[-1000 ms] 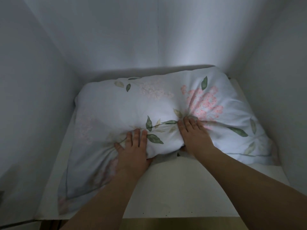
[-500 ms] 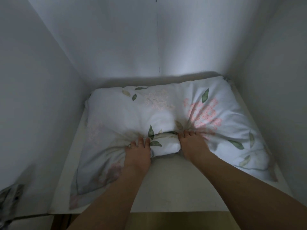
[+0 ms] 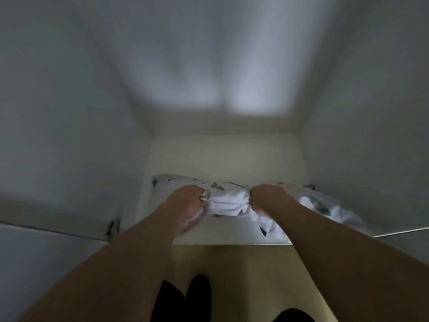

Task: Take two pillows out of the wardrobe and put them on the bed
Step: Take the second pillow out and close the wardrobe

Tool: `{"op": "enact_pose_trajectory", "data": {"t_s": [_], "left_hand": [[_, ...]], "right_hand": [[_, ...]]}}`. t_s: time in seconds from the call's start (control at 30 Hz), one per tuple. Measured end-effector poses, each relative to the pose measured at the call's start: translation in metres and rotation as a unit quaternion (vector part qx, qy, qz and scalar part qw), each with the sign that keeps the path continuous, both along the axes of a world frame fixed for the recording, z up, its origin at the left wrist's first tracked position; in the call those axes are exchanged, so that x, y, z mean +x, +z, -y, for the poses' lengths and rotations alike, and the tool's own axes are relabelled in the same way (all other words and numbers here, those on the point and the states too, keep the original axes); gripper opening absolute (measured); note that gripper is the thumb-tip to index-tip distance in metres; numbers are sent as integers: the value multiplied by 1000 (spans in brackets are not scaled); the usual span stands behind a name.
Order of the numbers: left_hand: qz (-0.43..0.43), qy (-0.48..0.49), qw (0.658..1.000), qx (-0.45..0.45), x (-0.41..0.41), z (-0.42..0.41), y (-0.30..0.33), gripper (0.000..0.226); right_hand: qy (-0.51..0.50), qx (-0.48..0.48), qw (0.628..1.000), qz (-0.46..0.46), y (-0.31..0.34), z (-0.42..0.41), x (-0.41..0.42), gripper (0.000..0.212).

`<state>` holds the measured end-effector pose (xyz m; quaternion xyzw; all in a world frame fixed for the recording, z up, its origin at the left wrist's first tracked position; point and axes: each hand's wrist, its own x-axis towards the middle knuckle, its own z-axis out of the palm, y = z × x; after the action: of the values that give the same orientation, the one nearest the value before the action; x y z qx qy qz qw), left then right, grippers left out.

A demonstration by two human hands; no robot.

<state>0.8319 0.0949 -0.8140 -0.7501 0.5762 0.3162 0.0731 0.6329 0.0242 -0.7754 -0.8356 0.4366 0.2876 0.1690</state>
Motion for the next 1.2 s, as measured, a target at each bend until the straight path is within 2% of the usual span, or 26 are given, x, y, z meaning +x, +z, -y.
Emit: {"op": "enact_pose_trajectory", "data": {"t_s": [0.23, 0.4, 0.53, 0.67, 0.73, 0.87, 0.93, 1.03, 1.13, 1.2], "left_hand": [[-59, -18, 998, 15, -31, -87, 219, 32], [-112, -4, 994, -3, -55, -150, 343, 34], [-145, 5, 989, -12, -68, -191, 420, 32], [-170, 14, 984, -41, -70, -210, 453, 38], [-184, 19, 982, -50, -68, -218, 456, 37], [-217, -3, 975, -51, -69, -238, 458, 33], [-218, -36, 974, -56, -74, -245, 461, 33], [-211, -58, 974, -61, -76, -254, 471, 41], [-215, -71, 972, -61, -78, -267, 483, 43], [-202, -77, 974, -73, -83, -278, 492, 43]], "right_hand": [[-42, 78, 996, 16, 184, -83, -47, 30], [-72, 116, 990, 19, 310, -141, -78, 32], [-70, 79, 993, 48, 392, -188, -95, 30], [-39, -4, 985, 169, 431, -232, -102, 89], [-5, -32, 984, 176, 431, -254, -103, 100], [-1, -103, 988, 117, 418, -291, -102, 118], [-24, -144, 983, 113, 414, -301, -97, 114], [-21, -193, 972, 132, 419, -308, -86, 79], [-19, -150, 981, 123, 434, -309, -80, 62], [-10, -106, 989, 98, 447, -309, -78, 44]]}}
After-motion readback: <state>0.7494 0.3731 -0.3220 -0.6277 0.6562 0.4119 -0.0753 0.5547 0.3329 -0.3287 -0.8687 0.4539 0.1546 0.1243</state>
